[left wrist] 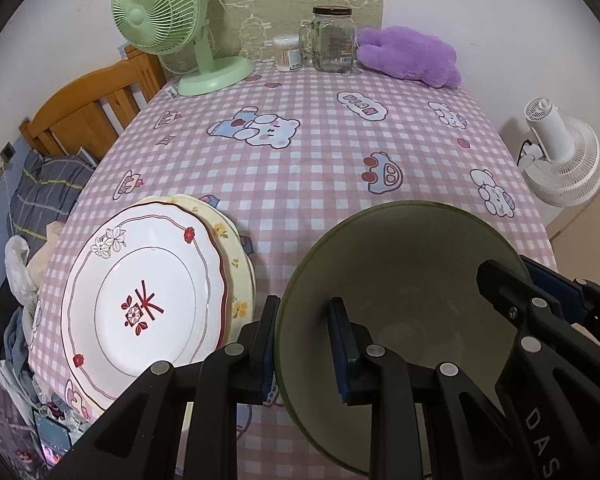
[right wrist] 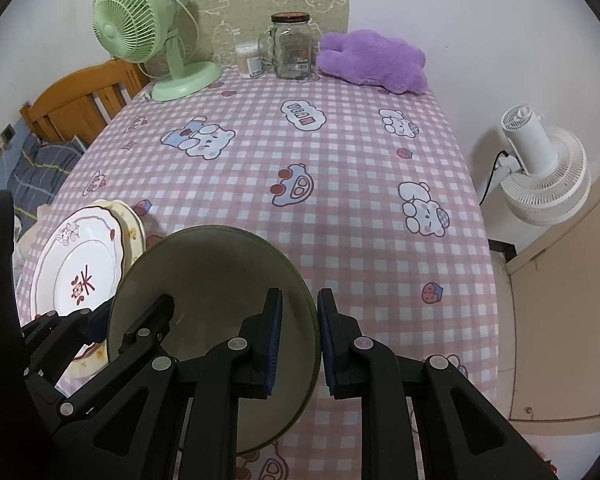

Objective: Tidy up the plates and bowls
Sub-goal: 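Lower the held bowl into the other grey-green bowls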

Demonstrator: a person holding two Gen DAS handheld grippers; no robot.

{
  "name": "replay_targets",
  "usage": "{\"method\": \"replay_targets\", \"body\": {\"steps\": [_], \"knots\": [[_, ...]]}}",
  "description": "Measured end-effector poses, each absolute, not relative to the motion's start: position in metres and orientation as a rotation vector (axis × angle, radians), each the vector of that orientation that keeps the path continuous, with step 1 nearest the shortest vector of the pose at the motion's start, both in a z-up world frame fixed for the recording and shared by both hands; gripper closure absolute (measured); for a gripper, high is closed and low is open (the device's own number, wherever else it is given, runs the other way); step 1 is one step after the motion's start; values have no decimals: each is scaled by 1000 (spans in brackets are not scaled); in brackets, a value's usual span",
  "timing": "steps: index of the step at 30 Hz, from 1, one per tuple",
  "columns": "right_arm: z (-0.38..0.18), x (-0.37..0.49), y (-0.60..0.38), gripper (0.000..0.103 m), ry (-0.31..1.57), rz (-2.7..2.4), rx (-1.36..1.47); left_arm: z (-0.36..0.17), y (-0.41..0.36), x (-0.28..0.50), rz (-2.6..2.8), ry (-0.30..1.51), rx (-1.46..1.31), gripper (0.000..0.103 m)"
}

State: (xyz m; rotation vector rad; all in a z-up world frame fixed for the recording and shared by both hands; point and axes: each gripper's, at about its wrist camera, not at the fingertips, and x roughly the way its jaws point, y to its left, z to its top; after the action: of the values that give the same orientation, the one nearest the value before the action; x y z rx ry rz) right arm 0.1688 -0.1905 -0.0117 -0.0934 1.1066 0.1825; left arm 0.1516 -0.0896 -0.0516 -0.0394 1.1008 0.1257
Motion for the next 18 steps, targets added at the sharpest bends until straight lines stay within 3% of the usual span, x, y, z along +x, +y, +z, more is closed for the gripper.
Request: {"method": "replay_targets", "body": {"steps": [7, 8, 10, 12, 16, 18], "knots": [[-12, 167, -190, 80, 1111, 138, -68, -52, -83, 153, 40, 1114, -45, 70], [-12, 167, -190, 77, 1117, 129, -59, -52, -82, 154, 22, 1116, -42, 69], [-13, 166, -189, 51, 1132, 121, -25, -53, -80, 156, -15, 1122, -40, 61], [-14, 165, -187, 38, 1127, 104, -12, -54, -77, 159, -65, 1133, -40, 54], [-13, 165, -185, 38, 1125, 33, 27, -56, -74, 164, -205, 1141, -43, 34], [-13, 164, -185, 38, 1130, -5, 63, -58, -74, 165, -260, 1137, -40, 30]]}}
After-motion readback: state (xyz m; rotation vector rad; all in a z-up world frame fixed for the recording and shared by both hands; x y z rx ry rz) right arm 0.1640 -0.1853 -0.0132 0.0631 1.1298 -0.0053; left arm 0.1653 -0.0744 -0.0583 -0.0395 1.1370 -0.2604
